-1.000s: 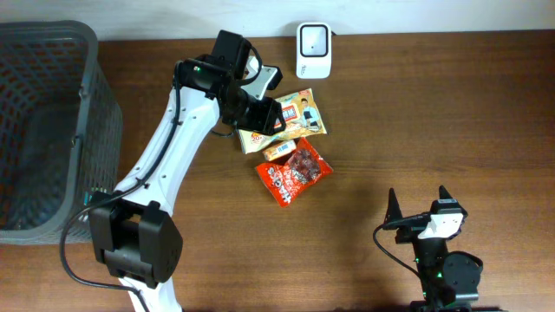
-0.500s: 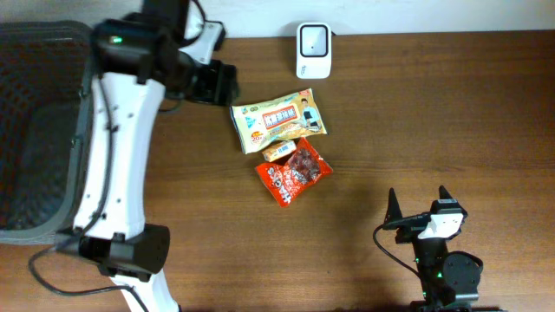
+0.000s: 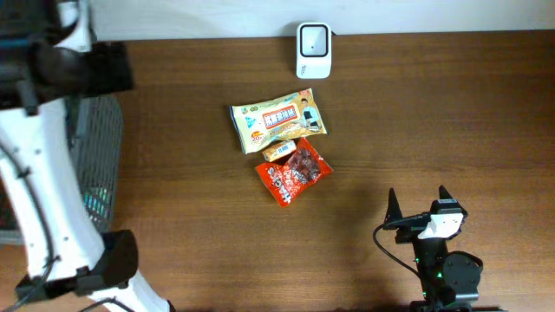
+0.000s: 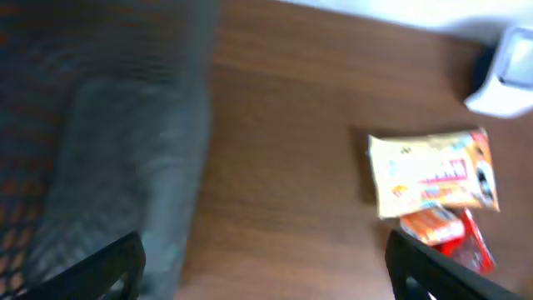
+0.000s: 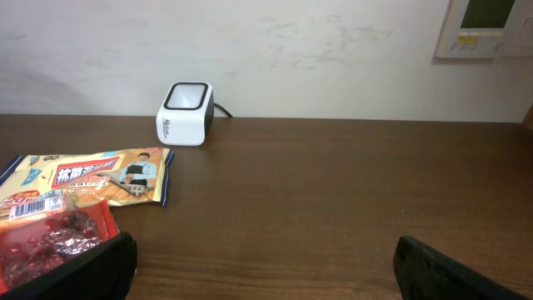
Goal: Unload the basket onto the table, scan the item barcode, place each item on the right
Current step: 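Withdraw the left gripper back toward the basket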
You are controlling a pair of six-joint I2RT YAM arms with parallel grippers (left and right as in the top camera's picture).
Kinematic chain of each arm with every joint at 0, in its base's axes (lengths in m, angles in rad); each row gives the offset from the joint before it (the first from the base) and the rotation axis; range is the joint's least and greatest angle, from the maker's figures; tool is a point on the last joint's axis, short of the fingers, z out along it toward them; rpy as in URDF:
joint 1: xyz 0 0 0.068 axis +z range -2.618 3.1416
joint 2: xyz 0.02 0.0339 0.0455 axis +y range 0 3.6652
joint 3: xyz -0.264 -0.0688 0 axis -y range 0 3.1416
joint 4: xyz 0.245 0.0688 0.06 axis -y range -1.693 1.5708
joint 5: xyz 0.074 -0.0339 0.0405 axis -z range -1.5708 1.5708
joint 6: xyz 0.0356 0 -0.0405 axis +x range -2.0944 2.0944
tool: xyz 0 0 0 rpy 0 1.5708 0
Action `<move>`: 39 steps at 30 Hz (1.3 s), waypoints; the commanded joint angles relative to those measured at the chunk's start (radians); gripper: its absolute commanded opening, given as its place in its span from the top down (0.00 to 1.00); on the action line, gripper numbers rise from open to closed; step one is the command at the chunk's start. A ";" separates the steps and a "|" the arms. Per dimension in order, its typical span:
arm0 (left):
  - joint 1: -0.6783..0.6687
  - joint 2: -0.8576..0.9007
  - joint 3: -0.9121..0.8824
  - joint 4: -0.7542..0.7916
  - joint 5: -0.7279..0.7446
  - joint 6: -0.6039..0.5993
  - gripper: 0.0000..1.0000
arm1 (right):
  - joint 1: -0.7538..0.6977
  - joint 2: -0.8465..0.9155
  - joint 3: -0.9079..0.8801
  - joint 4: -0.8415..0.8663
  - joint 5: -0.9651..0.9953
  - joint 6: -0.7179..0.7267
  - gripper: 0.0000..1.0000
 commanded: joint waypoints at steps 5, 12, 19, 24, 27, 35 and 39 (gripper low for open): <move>0.254 -0.067 -0.016 -0.004 -0.018 -0.121 0.01 | 0.006 -0.006 -0.006 -0.005 0.013 -0.003 0.02; 0.426 -0.067 -0.175 0.053 -0.018 -0.157 0.01 | 0.006 -0.006 -0.006 -0.005 0.013 -0.002 0.02; 0.476 -0.067 -0.571 0.244 -0.018 -0.157 0.01 | 0.006 -0.006 -0.006 -0.005 0.013 -0.003 0.02; 0.476 -0.067 -0.845 0.391 -0.019 -0.177 0.03 | 0.006 -0.006 -0.006 -0.005 0.013 -0.002 0.02; 0.476 -0.067 -0.923 0.461 -0.019 -0.177 0.05 | 0.006 -0.006 -0.006 -0.005 0.013 -0.003 0.02; 0.476 -0.067 -1.027 0.536 -0.132 -0.274 0.11 | 0.006 -0.006 -0.006 -0.005 0.013 -0.003 0.02; 0.476 -0.067 -1.069 0.572 -0.132 -0.294 0.12 | 0.006 -0.006 -0.006 -0.005 0.013 -0.003 0.02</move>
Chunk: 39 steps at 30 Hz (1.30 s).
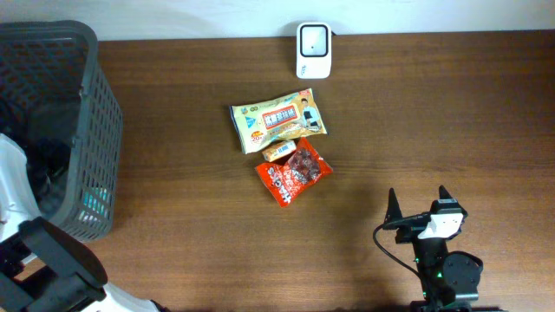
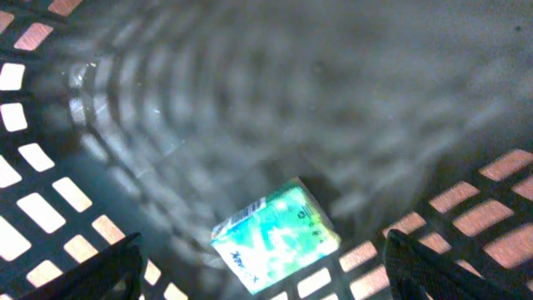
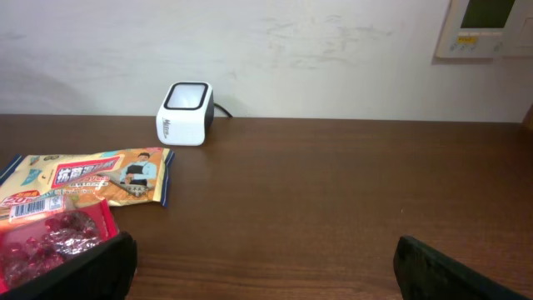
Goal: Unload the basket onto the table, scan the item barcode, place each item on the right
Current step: 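Withdraw the left gripper back toward the basket, then lower the left gripper into the basket and grasp the green tissue pack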
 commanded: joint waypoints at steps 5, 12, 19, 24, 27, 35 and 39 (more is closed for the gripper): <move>0.005 -0.002 -0.071 0.034 -0.017 -0.076 0.14 | 0.005 -0.006 -0.006 -0.005 0.012 -0.003 0.02; 0.005 0.000 -0.080 0.034 -0.003 -0.076 0.16 | 0.005 -0.006 -0.006 -0.005 0.012 -0.003 0.02; 0.005 0.009 -0.094 0.075 -0.002 -0.075 0.30 | 0.005 -0.006 -0.006 -0.005 0.012 -0.003 0.02; 0.005 0.009 -0.146 0.085 0.008 -0.071 0.32 | 0.005 -0.006 -0.006 -0.005 0.012 -0.003 0.02; 0.005 0.009 -0.163 0.082 0.016 -0.071 0.32 | 0.005 -0.006 -0.006 -0.005 0.012 -0.003 0.02; 0.005 0.009 -0.246 0.130 0.065 -0.071 0.29 | 0.005 -0.006 -0.006 -0.005 0.012 -0.003 0.02; 0.004 0.009 -0.294 0.149 0.070 -0.071 0.30 | 0.005 -0.006 -0.006 -0.005 0.012 -0.003 0.02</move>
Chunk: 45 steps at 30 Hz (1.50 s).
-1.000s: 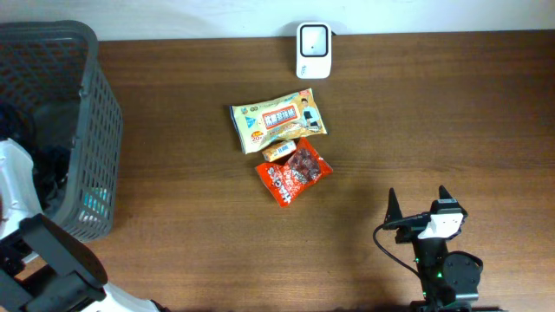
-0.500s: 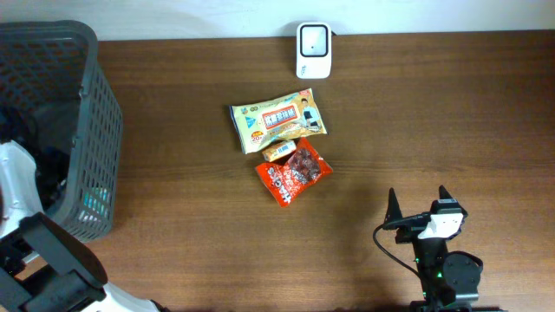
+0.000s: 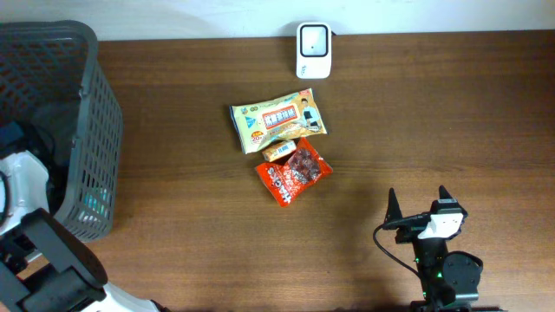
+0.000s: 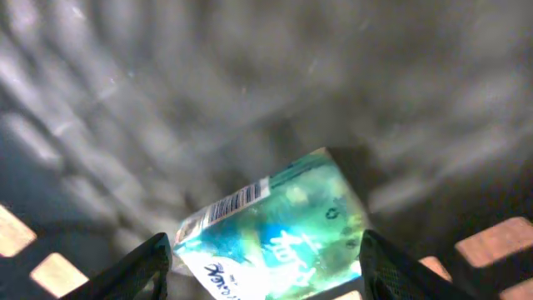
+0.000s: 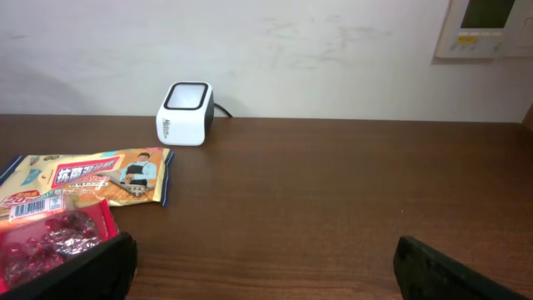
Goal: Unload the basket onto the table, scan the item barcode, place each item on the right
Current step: 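Lower the left gripper into the basket and grasp the green tissue pack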
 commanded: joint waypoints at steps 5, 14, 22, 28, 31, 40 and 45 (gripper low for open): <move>0.004 0.009 -0.045 0.017 0.017 -0.006 0.30 | 0.006 -0.006 -0.006 -0.005 0.012 -0.003 0.02; 0.003 0.011 -0.139 0.147 0.084 -0.005 0.34 | 0.006 -0.006 -0.006 -0.005 0.012 -0.003 0.02; 0.004 0.011 -0.126 0.145 0.084 -0.005 0.70 | 0.006 -0.006 -0.006 -0.005 0.012 -0.003 0.01; 0.005 0.000 0.093 -0.010 0.093 -0.005 1.00 | 0.006 -0.006 -0.006 -0.005 0.012 -0.003 0.02; 0.005 -0.012 0.233 -0.109 0.092 -0.005 1.00 | 0.006 -0.006 -0.006 -0.005 0.012 -0.003 0.02; 0.003 -0.061 0.647 -0.315 0.104 -0.005 1.00 | 0.006 -0.006 -0.006 -0.005 0.012 -0.003 0.02; -0.003 -0.160 0.755 -0.332 0.299 0.070 1.00 | 0.006 -0.006 -0.006 -0.005 0.012 -0.003 0.01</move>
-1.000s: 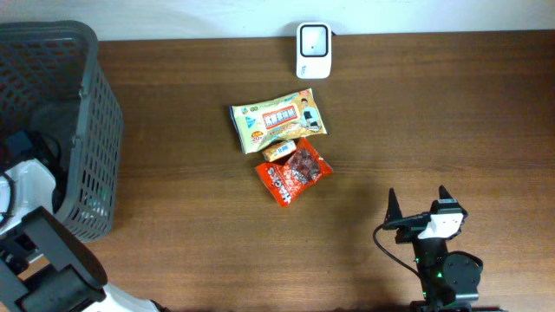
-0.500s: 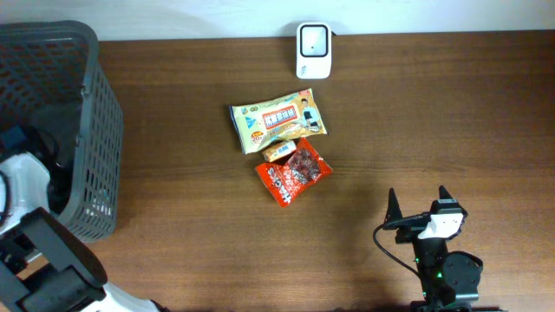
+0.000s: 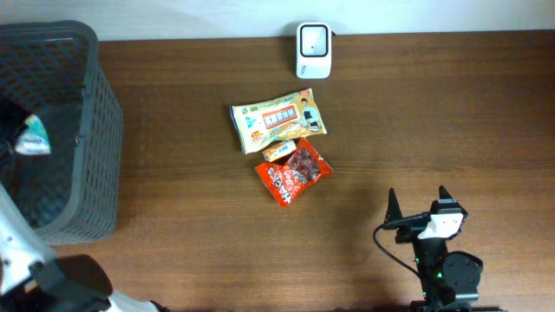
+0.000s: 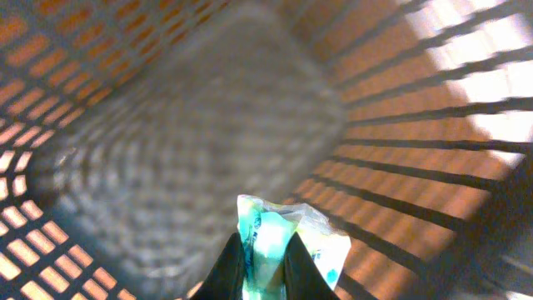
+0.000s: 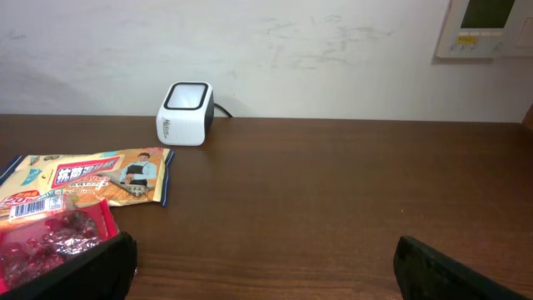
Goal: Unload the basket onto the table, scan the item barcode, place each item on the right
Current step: 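Lower the left gripper into the basket and grasp the green tissue pack, then lift the green tissue pack out and drop it left of the bags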
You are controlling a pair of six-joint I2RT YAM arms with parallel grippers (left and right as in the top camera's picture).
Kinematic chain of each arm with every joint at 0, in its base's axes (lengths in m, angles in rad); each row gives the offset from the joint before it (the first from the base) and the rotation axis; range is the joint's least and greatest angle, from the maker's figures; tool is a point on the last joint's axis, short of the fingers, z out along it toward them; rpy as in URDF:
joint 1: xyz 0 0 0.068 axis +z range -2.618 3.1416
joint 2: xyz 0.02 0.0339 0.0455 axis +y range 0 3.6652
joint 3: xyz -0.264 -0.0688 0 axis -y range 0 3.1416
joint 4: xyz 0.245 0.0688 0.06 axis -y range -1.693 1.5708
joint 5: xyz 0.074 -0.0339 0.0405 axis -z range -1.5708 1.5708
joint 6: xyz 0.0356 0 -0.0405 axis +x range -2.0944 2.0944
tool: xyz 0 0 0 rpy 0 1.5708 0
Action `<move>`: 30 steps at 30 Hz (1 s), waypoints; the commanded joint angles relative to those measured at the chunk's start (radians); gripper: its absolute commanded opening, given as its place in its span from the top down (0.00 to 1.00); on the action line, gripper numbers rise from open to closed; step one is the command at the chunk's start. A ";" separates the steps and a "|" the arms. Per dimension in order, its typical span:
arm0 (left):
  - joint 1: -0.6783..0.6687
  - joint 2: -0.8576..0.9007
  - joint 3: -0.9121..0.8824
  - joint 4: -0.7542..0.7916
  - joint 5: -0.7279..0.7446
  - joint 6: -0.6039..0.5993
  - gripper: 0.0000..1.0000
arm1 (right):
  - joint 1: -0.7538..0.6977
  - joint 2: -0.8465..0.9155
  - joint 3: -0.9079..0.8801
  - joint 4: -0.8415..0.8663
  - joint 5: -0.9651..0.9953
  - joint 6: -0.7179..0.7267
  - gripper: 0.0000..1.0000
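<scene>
A green and white packet (image 4: 287,236) hangs above the floor of the dark mesh basket (image 3: 82,121), with my left gripper (image 4: 265,254) shut on it. In the overhead view the packet (image 3: 32,140) shows at the basket's left side, above its floor. The white barcode scanner (image 3: 313,39) stands at the table's far edge, also in the right wrist view (image 5: 185,113). My right gripper (image 3: 420,211) rests open near the front right, with nothing between its fingers.
A yellow snack bag (image 3: 277,121), a small orange packet (image 3: 282,150) and a red snack bag (image 3: 293,173) lie mid-table, in front of the scanner. The basket's tall mesh walls surround the left gripper. A wall panel (image 5: 485,25) hangs behind the table.
My left gripper was open low over the green packet on the basket floor. It is now shut on the packet and higher, with the packet off the floor. The right arm has not moved.
My left gripper was open outside the basket, over the table. Then it was inside the basket above the green packet, then close over it. Now it holds the packet raised within the basket. The right gripper stayed open and still throughout.
</scene>
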 commanded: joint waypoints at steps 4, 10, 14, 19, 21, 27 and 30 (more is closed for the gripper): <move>-0.090 -0.186 0.053 -0.010 0.243 0.096 1.00 | 0.005 -0.006 -0.006 -0.005 0.013 -0.003 0.02; -0.342 -0.206 0.037 -0.042 0.248 0.167 1.00 | 0.005 -0.006 -0.006 -0.005 0.013 -0.003 0.02; -0.554 -0.178 -0.024 -0.037 0.240 0.179 1.00 | 0.005 -0.006 -0.006 -0.005 0.013 -0.003 0.02; -0.741 -0.117 -0.135 0.032 0.240 0.178 1.00 | 0.005 -0.006 -0.006 -0.005 0.013 -0.003 0.02; -0.808 -0.076 -0.183 0.086 0.241 0.178 1.00 | 0.005 -0.006 -0.006 -0.005 0.013 -0.003 0.02; -0.965 0.079 -0.266 0.239 0.105 0.178 1.00 | 0.005 -0.006 -0.006 -0.005 0.013 -0.003 0.02; -1.008 0.160 -0.266 0.244 0.024 0.178 0.98 | 0.005 -0.006 -0.006 -0.005 0.013 -0.003 0.02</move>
